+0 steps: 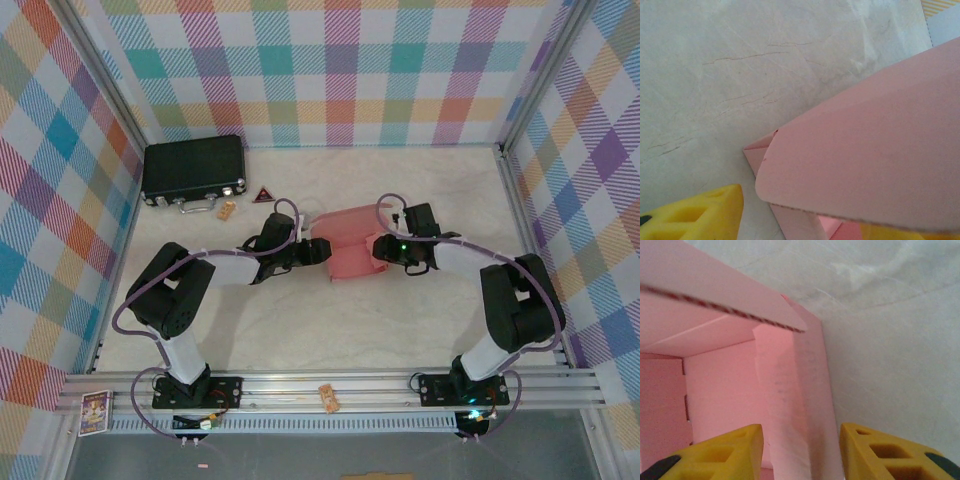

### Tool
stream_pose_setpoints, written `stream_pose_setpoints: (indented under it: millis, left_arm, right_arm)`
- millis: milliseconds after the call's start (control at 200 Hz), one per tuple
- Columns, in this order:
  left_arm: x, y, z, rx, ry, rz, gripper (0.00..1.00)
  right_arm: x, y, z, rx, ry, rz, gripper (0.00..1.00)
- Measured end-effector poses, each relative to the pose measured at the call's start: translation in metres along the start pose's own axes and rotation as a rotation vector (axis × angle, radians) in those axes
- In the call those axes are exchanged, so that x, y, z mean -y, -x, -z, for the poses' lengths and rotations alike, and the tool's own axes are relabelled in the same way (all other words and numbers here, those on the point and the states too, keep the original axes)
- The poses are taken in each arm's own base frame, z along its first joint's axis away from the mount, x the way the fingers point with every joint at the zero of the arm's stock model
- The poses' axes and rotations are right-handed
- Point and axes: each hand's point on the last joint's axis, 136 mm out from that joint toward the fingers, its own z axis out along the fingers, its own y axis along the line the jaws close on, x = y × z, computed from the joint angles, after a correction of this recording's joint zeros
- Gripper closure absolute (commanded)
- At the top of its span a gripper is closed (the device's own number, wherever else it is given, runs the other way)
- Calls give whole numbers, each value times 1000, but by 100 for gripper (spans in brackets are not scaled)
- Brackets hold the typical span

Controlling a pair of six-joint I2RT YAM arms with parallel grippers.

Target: Fold the paper box

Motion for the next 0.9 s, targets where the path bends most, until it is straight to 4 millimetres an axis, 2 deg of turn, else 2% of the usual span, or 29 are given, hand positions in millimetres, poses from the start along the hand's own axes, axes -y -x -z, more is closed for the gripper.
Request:
stream_pose_setpoints:
  millis: [105,285,420,605,900]
  left_arm:
    - [0,0,0,0,-1,0,40]
    - [1,0,0,-3,-7,0,40]
    - [2,0,0,-1,-9,1,41]
    - [2,-1,-2,-3,-17,6,41]
    - [-2,-6,-10,-16,-30,30,42]
  right_arm:
    - [-3,8,-2,21,9,-1,58]
    - [4,12,-12,27,-19,-24,61]
    - [12,8,-20,10,-46,-43,69]
    - [18,9,-21,20,-78,-53,80]
    - [23,15,-22,48,-146,-34,83]
